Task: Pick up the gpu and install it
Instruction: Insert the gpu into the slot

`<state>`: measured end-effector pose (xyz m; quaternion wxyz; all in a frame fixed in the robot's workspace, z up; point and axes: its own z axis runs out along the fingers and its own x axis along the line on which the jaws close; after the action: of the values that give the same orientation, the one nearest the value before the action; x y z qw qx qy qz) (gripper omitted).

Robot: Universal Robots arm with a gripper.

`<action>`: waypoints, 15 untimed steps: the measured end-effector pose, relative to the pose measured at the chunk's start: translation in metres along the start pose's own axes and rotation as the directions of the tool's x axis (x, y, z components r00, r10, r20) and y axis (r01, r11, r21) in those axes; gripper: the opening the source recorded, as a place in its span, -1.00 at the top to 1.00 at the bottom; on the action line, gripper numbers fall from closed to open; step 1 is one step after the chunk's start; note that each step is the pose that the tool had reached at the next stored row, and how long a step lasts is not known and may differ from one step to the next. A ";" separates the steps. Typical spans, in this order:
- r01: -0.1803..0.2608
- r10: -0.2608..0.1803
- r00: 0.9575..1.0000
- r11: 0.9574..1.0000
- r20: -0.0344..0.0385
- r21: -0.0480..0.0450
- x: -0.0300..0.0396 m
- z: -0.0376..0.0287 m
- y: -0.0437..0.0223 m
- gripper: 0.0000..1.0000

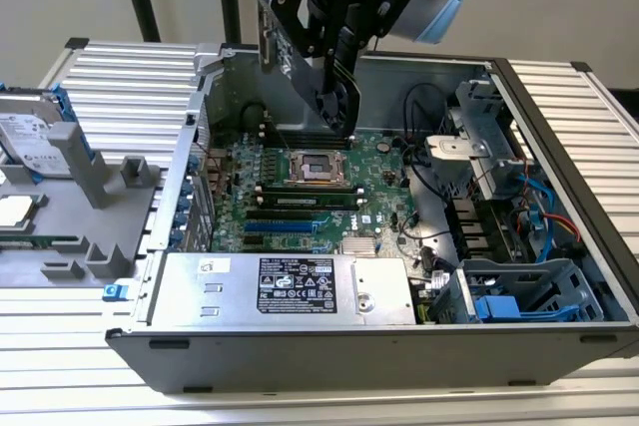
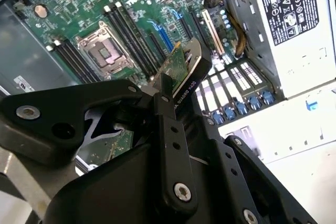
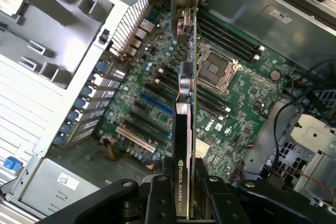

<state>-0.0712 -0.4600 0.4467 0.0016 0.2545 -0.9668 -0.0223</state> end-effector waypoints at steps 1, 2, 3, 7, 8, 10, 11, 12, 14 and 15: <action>0.008 -0.008 1.000 1.000 0.000 0.000 0.0000 0.0000 0.0000 1.00; 0.016 -0.016 1.000 1.000 -0.001 0.000 0.0000 -0.0001 0.0000 1.00; 0.025 -0.025 1.000 1.000 -0.001 0.000 0.0000 -0.0002 0.0000 1.00; 0.057 -0.057 0.998 0.998 -0.002 -0.001 0.0000 -0.0004 0.0000 1.00; 0.065 -0.065 0.998 0.998 -0.003 -0.001 0.0000 -0.0005 0.0000 1.00; 0.080 -0.080 0.997 0.997 -0.003 -0.001 0.0000 -0.0006 0.0000 1.00; 0.088 -0.088 0.996 0.996 -0.004 -0.001 0.0000 -0.0007 0.0000 1.00; 0.096 -0.096 0.995 0.995 -0.004 -0.001 0.0000 -0.0007 0.0000 1.00; 0.112 -0.112 0.994 0.994 -0.005 -0.001 0.0000 -0.0009 0.0000 1.00; 0.120 -0.120 0.993 0.993 -0.005 -0.001 0.0000 -0.0010 0.0000 1.00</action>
<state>-0.0712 -0.4600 0.4477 0.0029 0.3121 -0.9498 -0.0222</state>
